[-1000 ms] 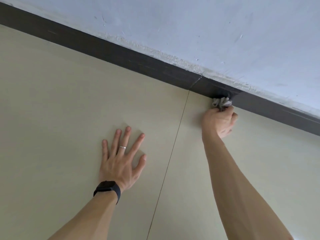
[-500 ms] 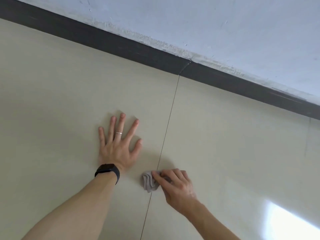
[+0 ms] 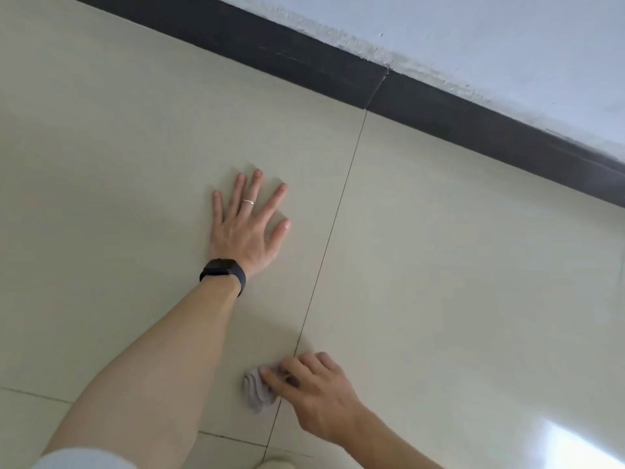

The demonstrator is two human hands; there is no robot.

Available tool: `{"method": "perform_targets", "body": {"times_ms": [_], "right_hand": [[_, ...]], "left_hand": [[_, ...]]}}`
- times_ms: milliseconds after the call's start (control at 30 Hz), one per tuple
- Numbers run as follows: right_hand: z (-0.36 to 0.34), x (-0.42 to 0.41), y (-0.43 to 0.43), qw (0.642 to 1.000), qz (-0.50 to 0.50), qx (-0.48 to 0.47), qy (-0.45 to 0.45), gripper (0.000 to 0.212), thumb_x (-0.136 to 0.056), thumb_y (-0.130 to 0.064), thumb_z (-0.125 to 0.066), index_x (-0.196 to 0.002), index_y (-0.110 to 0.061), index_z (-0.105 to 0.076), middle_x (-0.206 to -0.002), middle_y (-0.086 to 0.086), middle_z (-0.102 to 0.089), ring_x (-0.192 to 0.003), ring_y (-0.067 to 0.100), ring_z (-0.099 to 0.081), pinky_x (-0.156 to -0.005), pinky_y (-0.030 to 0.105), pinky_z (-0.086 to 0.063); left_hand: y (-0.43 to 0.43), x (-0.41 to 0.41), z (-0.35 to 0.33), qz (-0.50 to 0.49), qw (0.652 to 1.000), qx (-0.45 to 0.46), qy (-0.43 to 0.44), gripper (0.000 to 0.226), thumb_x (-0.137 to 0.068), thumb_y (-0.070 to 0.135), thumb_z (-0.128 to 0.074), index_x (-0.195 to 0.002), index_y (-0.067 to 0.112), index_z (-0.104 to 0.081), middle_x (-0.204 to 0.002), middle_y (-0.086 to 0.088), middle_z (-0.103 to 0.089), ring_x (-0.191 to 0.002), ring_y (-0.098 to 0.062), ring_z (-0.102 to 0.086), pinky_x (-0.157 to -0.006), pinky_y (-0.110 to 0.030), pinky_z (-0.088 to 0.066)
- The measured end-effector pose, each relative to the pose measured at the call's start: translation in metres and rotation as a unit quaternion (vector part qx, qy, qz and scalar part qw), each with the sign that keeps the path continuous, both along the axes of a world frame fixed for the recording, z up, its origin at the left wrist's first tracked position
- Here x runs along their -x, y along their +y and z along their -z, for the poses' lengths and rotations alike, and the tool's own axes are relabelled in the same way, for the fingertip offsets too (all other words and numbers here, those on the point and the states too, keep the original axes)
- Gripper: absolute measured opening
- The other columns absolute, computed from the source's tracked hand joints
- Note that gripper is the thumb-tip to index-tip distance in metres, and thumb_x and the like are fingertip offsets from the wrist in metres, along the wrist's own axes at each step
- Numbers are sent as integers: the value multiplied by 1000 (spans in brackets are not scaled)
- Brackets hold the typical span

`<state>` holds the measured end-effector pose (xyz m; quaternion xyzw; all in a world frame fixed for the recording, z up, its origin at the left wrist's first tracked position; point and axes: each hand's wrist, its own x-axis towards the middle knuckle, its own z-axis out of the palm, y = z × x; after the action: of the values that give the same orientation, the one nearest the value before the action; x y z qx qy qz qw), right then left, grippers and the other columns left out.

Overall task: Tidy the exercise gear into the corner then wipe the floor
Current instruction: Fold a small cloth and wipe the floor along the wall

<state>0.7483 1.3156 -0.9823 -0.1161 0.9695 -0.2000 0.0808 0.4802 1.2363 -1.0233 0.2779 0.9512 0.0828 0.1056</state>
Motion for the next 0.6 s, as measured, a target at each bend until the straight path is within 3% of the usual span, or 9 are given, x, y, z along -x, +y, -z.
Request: {"method": "perform_targets", "body": {"times_ms": [67, 100, 133, 200, 267, 333, 433, 533, 600], "right_hand": [[3, 12, 25, 998, -57, -21, 24, 52, -81, -17, -55, -130, -34, -57, -104, -7, -60, -81, 19, -54, -69, 31, -45], [5, 31, 42, 998, -20, -40, 48, 52, -79, -16, -58, -128, -34, -60, -103, -5, -60, -82, 20, -55, -69, 32, -44], [7, 54, 63, 994, 72, -47, 68, 51, -79, -14, -60, -126, -33, -63, -102, -3, -61, -82, 23, -57, -69, 33, -44], [6, 96, 104, 946, 312, -50, 71, 46, -85, -14, -62, -128, -30, -64, -104, 5, -59, -86, 31, -58, -73, 39, -44], [8, 108, 106, 904, 423, -31, 45, 46, -89, -11, -59, -132, -26, -62, -107, 10, -55, -87, 33, -54, -75, 41, -43], [7, 83, 66, 927, 371, -24, 48, 50, -85, -8, -63, -132, -25, -61, -104, 9, -55, -83, 32, -53, -70, 40, -46], [2, 0, -16, 989, 150, 12, 8, 60, -75, -9, -64, -131, -26, -60, -102, 1, -54, -78, 26, -56, -62, 35, -45], [0, -37, -36, 999, -2, 31, 7, 54, -76, -14, -55, -128, -29, -60, -101, -2, -54, -76, 22, -56, -62, 33, -43], [4, -9, -14, 999, 1, 1, 42, 52, -77, -15, -58, -125, -32, -61, -99, -2, -58, -79, 23, -58, -65, 34, -44]], "left_hand": [[-1, -1, 1, 3, 1000, 8, 4, 62, -98, 62, -25, -156, 45, -13, -168, 2, 0, -154, -24, 0, -121, -59, -4], [0, -1, 1, 3, 1000, 13, 2, 62, -98, 62, -24, -156, 45, -12, -168, 1, 1, -154, -25, 0, -121, -59, -3], [3, -1, -2, 2, 1000, 18, -9, 61, -100, 60, -23, -157, 44, -10, -168, 0, 2, -154, -25, 1, -121, -59, -2], [5, -7, -9, -1, 999, 13, -43, 58, -103, 52, -26, -157, 41, -8, -168, 0, 4, -154, -23, 4, -121, -58, -1], [-9, -31, -20, -7, 998, -12, -55, 57, -105, 40, -32, -158, 36, -13, -168, 1, -1, -155, -22, 0, -122, -56, -5], [-41, -76, -27, -20, 997, -17, -68, 58, -103, 35, -36, -158, 34, -16, -168, 1, -6, -154, -22, -4, -122, -56, -9], [-98, -150, -31, -49, 994, 43, -91, 57, -103, 42, -25, -158, 37, -10, -168, 2, 0, -154, -20, 2, -120, -60, -17], [-136, -187, -36, -74, 985, 88, -127, 56, -104, 46, -24, -158, 41, -8, -168, 1, 1, -154, -19, 4, -119, -61, -17], [-151, -192, -44, -68, 984, 95, -132, 55, -103, 43, -25, -157, 44, -13, -168, 2, -3, -154, -20, -4, -117, -60, -19]]}}
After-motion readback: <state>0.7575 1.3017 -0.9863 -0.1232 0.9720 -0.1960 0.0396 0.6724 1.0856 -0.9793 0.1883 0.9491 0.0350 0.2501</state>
